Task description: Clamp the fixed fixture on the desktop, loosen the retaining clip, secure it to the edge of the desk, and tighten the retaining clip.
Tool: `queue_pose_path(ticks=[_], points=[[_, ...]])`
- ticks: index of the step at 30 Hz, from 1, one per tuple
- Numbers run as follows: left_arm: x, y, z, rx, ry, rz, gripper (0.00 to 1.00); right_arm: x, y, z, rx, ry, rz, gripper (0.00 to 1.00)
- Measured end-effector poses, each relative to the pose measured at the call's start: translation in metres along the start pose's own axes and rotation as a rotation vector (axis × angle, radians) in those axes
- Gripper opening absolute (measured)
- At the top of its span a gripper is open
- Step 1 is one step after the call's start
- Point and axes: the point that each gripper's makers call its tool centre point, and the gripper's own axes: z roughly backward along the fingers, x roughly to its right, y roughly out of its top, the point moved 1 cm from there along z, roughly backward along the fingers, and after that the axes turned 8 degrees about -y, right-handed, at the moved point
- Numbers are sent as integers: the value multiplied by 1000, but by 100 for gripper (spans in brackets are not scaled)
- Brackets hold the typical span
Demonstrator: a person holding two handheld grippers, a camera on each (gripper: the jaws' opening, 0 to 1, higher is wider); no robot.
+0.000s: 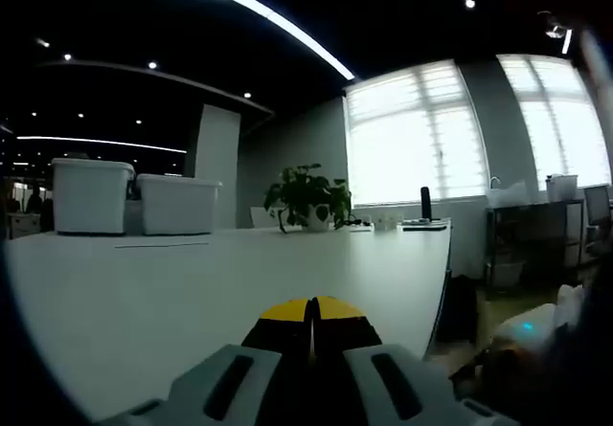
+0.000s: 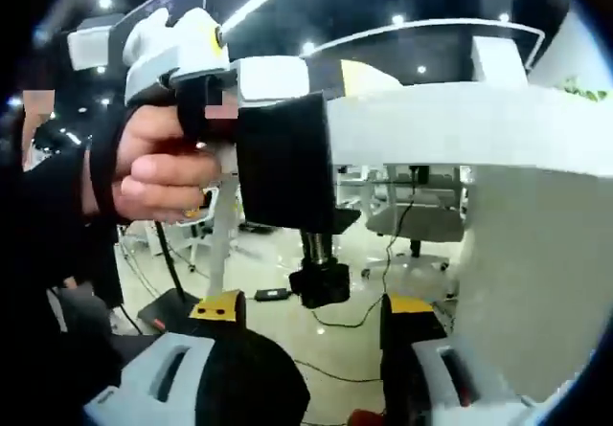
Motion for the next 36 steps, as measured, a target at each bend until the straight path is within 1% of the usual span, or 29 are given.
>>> queue_pose_path(ticks=[1, 3, 6, 8, 11, 13, 14, 15, 18, 19, 24, 26, 28, 32, 34, 36], points=[[1, 1, 0, 2, -1, -2, 1, -2, 4, 1, 20, -26, -14, 48], [2, 1, 1, 6, -5, -7, 1, -4, 8, 2, 20, -72, -34, 49], [4, 2, 1, 6, -15, -10, 1, -8, 15, 1, 24, -109, -1, 51], [4, 3, 1, 9, -15, -13, 1, -9, 19, 0, 31, -121, 3, 51], [5, 3, 2, 10, -15, -15, 1, -4, 20, -4, 25, -160, 3, 51], [5, 4, 2, 11, -15, -16, 1, 1, 16, -8, 6, -189, -9, 51], [5, 4, 2, 11, -15, -16, 1, 3, 13, -10, -8, -195, -26, 51], [5, 4, 2, 12, -15, -16, 1, 4, 11, -12, -21, -209, -62, 50], [6, 4, 2, 13, -15, -18, 1, 4, 13, -16, -9, -247, -59, 49], [6, 4, 2, 15, -15, -19, 1, 3, 14, -16, -7, -255, -57, 48], [5, 5, 3, 17, -14, -22, 1, 4, 14, -16, -1, -288, -50, 31], [5, 5, 3, 18, -15, -23, 1, 6, 14, -16, 3, -302, -61, 28], [5, 5, 3, 19, -15, -24, 1, 7, 14, -17, 4, -308, -71, 26], [4, 5, 3, 20, -15, -25, 1, 8, 14, -18, 6, -326, -63, 26], [4, 5, 3, 20, -15, -25, 1, 7, 12, -20, -12, -344, -46, 27], [4, 5, 3, 20, -15, -26, 1, 8, 11, -23, -13, -356, -19, 27]])
